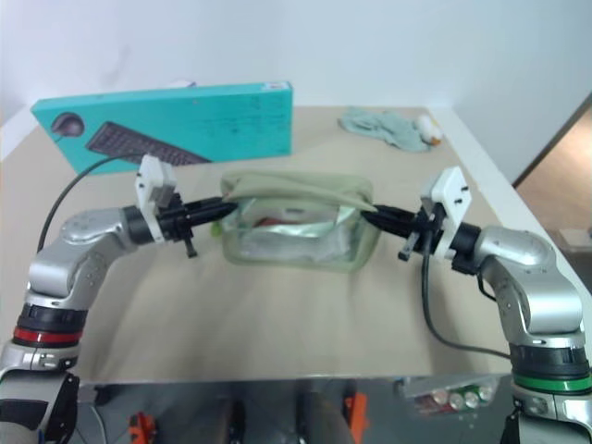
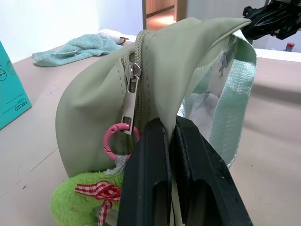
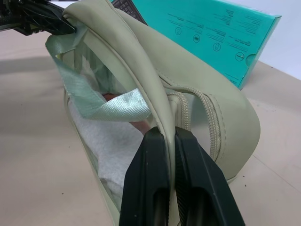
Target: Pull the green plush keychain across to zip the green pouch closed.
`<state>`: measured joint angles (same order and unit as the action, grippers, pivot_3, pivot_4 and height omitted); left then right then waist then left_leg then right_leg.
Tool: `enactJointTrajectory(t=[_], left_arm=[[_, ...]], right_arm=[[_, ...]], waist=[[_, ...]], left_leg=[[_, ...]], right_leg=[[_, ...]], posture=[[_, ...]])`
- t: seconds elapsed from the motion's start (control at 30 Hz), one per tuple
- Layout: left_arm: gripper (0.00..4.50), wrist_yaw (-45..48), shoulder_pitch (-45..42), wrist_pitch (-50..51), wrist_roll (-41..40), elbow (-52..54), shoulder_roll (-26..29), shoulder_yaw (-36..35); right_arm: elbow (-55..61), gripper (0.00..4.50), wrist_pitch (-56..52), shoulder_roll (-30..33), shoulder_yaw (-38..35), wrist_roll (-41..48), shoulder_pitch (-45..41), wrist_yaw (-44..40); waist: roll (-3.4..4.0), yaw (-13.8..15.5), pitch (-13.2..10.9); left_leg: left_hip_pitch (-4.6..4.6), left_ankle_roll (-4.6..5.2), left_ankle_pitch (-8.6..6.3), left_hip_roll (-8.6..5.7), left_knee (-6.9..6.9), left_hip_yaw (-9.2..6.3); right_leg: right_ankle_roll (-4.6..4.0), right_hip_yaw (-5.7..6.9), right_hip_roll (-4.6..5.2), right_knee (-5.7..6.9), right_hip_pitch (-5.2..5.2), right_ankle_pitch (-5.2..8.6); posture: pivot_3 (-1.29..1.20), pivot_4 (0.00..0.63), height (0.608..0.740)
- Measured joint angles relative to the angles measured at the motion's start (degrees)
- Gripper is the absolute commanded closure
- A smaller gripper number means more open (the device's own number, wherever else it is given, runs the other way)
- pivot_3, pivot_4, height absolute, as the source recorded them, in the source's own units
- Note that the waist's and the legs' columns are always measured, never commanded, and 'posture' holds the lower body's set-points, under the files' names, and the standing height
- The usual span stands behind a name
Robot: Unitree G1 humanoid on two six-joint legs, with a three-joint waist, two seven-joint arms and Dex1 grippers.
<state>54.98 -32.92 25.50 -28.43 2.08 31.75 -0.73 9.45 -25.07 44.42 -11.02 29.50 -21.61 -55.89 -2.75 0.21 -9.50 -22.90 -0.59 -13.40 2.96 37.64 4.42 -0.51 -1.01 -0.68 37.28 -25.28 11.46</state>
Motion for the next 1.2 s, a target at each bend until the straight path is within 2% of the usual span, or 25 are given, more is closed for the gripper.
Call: enactJointTrajectory(t=[0.07, 0.13, 0.33, 0.47, 0.57, 0.73, 0.97, 1.2], left_arm=[[4.50, -0.6, 0.0, 0.9, -0.3, 0.4, -0.1, 0.0], [3.68, -1.4, -0.3, 3.5, -1.9, 0.7, -0.2, -0.6], [1.66, -3.5, -1.5, 9.6, -7.8, 1.7, 1.1, -6.1], [0.34, -5.9, -0.7, 14.7, -11.4, 1.8, 5.4, -12.3], [0.34, -7.0, 3.0, 14.7, -10.8, 1.9, 7.7, -14.6], [0.34, -11.4, 10.0, 10.2, -4.8, 0.2, 7.0, -15.3], [0.34, -11.2, 10.9, 6.7, -3.0, 0.7, 1.0, -10.1], [0.34, -9.4, 10.8, 5.5, -2.9, -0.1, 0.3, -9.1]], right_arm=[[0.0, 4.49, 0.0, 0.0, 0.0, 0.0, 0.0, 0.0], [0.0, 4.50, 0.1, 0.0, 0.0, -0.3, 0.0, 0.0], [0.0, 4.50, 1.0, 0.0, 0.5, -0.6, 0.0, -0.4], [-0.3, 4.50, 2.0, 0.0, 0.8, -1.1, 0.1, -0.9], [-0.7, 4.50, 2.5, 0.0, 0.9, -1.3, 0.1, -1.2], [-1.0, 4.50, 3.2, 0.0, 1.0, -1.8, 0.1, -1.3], [-1.2, 4.50, 3.5, 0.3, 1.1, -1.8, 0.1, -1.8], [-1.2, 4.50, 3.8, 0.7, 1.1, -1.8, 0.5, -1.7]], waist=[[0.00, 0.0, 0.0], [0.00, 0.0, 0.0], [0.00, -0.1, 0.0], [0.00, -0.1, 0.0], [0.02, -0.1, 0.0], [0.00, 0.0, 0.0], [0.00, -0.1, 0.0], [0.00, 0.0, 0.0]], left_leg=[[0.00, 0.00, 0.00, 0.00, 0.00, 0.00], [0.00, 0.00, 0.00, 0.00, 0.00, 0.00], [0.01, 0.00, 0.00, 0.03, 0.00, -0.01], [0.04, 0.00, 0.00, 0.04, 0.00, 0.01], [0.06, 0.00, 0.00, 0.03, -0.01, 0.04], [0.06, 0.00, 0.01, 0.03, 0.01, 0.04], [0.08, 0.01, 0.01, 0.04, 0.02, 0.07], [0.07, 0.01, 0.02, 0.03, 0.01, 0.04]], right_leg=[[0.00, 0.00, 0.00, 0.00, 0.00, 0.00], [0.00, 0.00, 0.00, 0.00, 0.00, 0.00], [0.00, 0.01, -0.03, 0.00, -0.01, 0.00], [0.00, 0.00, -0.03, 0.01, -0.01, 0.00], [0.00, -0.01, 0.00, 0.01, 0.00, 0.00], [-0.01, 0.01, 0.06, 0.01, 0.02, -0.03], [-0.02, -0.05, 0.01, 0.01, 0.02, -0.04], [-0.04, -0.01, 0.01, 0.01, 0.04, -0.03]], posture=[[0.00, 0.150, 0.740], [0.00, 0.150, 0.740], [0.00, 0.150, 0.740], [0.00, 0.150, 0.740], [0.00, 0.150, 0.740], [0.00, 0.150, 0.740], [0.00, 0.150, 0.740], [0.00, 0.150, 0.740]])
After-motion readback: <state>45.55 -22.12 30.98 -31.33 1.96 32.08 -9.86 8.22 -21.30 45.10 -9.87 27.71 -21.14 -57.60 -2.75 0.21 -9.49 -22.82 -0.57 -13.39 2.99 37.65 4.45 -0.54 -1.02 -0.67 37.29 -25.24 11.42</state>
